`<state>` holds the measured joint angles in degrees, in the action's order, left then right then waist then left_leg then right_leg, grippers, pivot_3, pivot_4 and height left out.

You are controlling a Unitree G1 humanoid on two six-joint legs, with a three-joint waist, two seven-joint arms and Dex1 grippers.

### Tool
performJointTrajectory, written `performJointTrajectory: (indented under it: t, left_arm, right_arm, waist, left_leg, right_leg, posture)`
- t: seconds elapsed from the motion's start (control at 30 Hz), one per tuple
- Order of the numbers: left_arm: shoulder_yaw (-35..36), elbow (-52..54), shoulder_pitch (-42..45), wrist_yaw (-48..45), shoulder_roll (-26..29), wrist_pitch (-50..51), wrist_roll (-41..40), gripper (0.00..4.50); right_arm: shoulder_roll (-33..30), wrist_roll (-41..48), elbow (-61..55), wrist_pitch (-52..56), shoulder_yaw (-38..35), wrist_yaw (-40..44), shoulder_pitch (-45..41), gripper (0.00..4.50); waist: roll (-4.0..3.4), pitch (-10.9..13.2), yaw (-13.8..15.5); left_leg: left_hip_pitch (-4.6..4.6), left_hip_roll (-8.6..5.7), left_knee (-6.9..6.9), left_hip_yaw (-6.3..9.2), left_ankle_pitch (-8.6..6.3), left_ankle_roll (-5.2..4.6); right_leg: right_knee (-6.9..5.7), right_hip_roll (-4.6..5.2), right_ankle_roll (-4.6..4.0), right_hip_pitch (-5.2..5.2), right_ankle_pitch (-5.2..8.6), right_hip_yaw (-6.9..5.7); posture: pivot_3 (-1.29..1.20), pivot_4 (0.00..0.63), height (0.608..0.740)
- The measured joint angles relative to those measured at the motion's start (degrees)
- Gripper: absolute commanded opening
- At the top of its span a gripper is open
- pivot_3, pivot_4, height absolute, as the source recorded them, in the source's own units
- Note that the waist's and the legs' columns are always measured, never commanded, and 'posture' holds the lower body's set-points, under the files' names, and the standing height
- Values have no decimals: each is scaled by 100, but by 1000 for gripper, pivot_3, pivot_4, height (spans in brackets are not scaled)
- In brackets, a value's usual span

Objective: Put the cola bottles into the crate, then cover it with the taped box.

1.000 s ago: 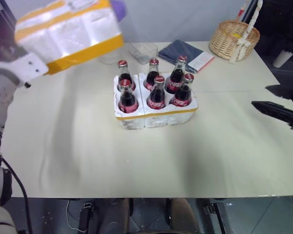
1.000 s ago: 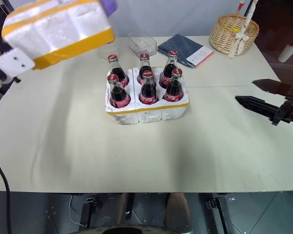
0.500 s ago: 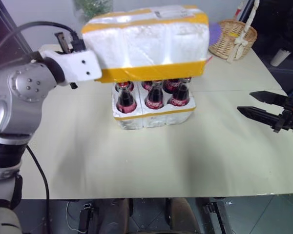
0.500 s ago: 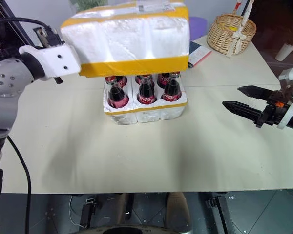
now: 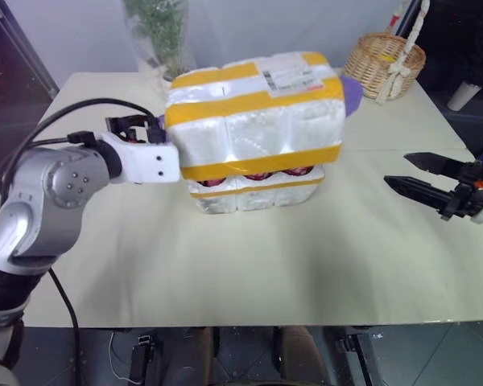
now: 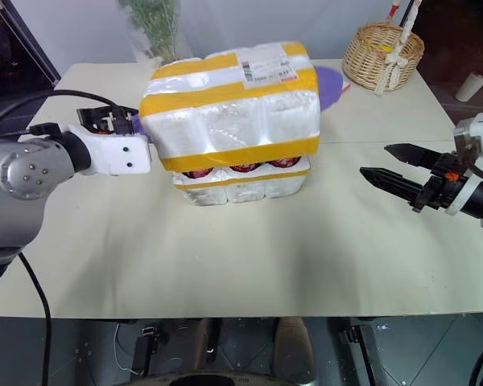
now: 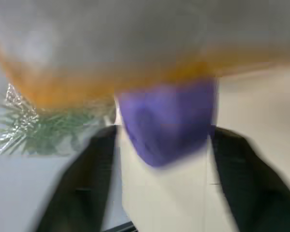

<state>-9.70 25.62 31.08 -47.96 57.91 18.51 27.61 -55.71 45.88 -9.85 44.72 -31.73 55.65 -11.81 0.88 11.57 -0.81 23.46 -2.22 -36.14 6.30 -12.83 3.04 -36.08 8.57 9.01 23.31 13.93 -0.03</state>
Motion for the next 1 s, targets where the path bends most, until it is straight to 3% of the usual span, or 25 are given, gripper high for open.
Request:
performJointTrajectory:
  t: [0.2,0.33,0.43,0.5,0.63,0.77,1.0]
  left_arm:
    - [372,45,-824,243,-184,-379,-145,4468]
    - [1316,37,-1504,166,-196,-904,-974,4468]
    - [2220,-118,-1969,-367,-480,-506,-2222,4468]
    - [3036,-445,-2272,-1318,-534,444,-3864,4468]
    - [4034,-1076,-2044,-2518,-22,2523,-6194,4468]
    - [4152,-2101,-995,-2821,622,3447,-7096,4468]
    - [3191,-2702,-106,-3022,715,3300,-7184,4468]
  right_arm:
    - [65,37,-3,-2,43,-48,-55,4500]
    - [67,40,6,-6,121,-31,-65,4500]
    - [65,34,16,-13,160,23,-65,4500]
    - [-5,5,34,-54,212,188,-56,4500]
    - [-269,-6,161,-77,339,553,-223,4500]
    - [-485,3,289,-93,649,966,-710,4500]
    - [-504,-126,540,-190,1393,1331,-1496,4500]
  waist:
    - [-1,0,-6]
    - [-2,-1,-15]
    - [-6,-3,-12]
    - [-7,-2,-21]
    - [-7,0,-2]
    - [-9,-2,-23]
    - [-11,-1,-43]
  left_leg:
    - [0,0,0,1,0,0]
    - [-2,2,2,1,0,0]
    - [-4,3,0,2,0,0]
    - [-4,3,-1,1,0,0]
    - [-5,4,-5,2,0,0]
    - [-13,3,-4,3,0,0]
    - [-6,4,3,3,0,0]
  right_leg:
    - [-1,0,-1,1,0,0]
    - [-1,0,-1,1,0,0]
    - [-3,-1,-2,0,0,-1]
    - [-4,-1,-3,0,0,-1]
    - [-4,-1,-2,-4,1,-3]
    - [0,0,0,-15,3,-6]
    - [0,-2,-1,-2,2,-5]
  posture:
    - [0,150,737]
    - [0,150,737]
    - [0,150,737]
    - [0,150,737]
    - [0,150,737]
    - [0,150,737]
    - [0,150,737]
